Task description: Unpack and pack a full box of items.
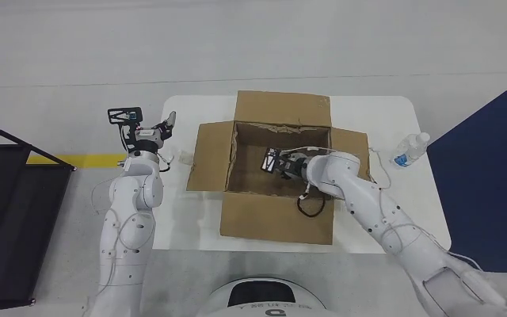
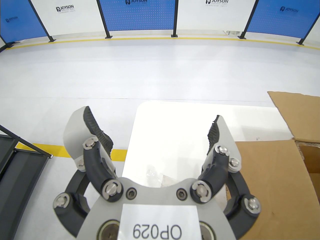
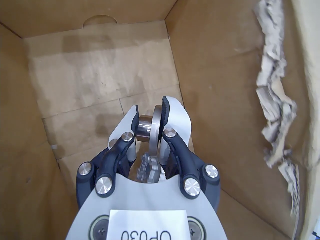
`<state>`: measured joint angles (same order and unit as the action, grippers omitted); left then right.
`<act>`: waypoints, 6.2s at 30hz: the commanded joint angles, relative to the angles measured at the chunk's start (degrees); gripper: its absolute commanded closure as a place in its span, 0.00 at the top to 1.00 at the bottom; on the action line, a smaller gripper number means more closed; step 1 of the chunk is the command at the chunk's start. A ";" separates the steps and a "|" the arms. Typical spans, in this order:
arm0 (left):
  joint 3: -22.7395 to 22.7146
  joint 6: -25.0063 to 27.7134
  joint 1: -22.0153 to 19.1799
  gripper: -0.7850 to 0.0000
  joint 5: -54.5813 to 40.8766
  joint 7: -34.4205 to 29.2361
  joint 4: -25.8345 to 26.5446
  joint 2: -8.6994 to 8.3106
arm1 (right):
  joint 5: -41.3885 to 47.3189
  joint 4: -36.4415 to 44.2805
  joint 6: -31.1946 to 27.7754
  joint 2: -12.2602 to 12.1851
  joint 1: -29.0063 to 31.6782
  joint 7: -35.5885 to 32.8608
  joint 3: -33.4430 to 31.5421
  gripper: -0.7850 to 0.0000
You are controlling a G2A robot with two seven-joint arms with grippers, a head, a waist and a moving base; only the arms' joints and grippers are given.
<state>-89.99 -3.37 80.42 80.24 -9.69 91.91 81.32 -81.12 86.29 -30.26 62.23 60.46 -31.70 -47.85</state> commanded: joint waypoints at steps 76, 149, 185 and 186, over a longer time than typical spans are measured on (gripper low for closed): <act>0.00 0.00 0.00 1.00 0.00 0.00 0.00 0.00 | 5.37 -3.51 15.34 -6.35 40.06 17.41 -51.87 0.00; 0.00 0.00 0.00 1.00 0.00 0.00 0.00 0.00 | 22.32 41.64 -13.63 -5.37 61.20 30.81 -73.44 1.00; 0.00 0.00 0.00 1.00 0.00 0.00 0.00 0.00 | 8.31 13.51 14.08 -0.95 3.22 -30.08 -3.70 0.48; 0.00 0.00 0.00 1.00 0.00 0.00 0.00 0.00 | 7.98 12.47 14.52 -0.67 2.77 -29.97 -2.88 0.47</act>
<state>-89.99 -3.37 80.42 80.24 -9.69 91.91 81.32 -72.86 99.77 -16.15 61.33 63.65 -61.80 -51.47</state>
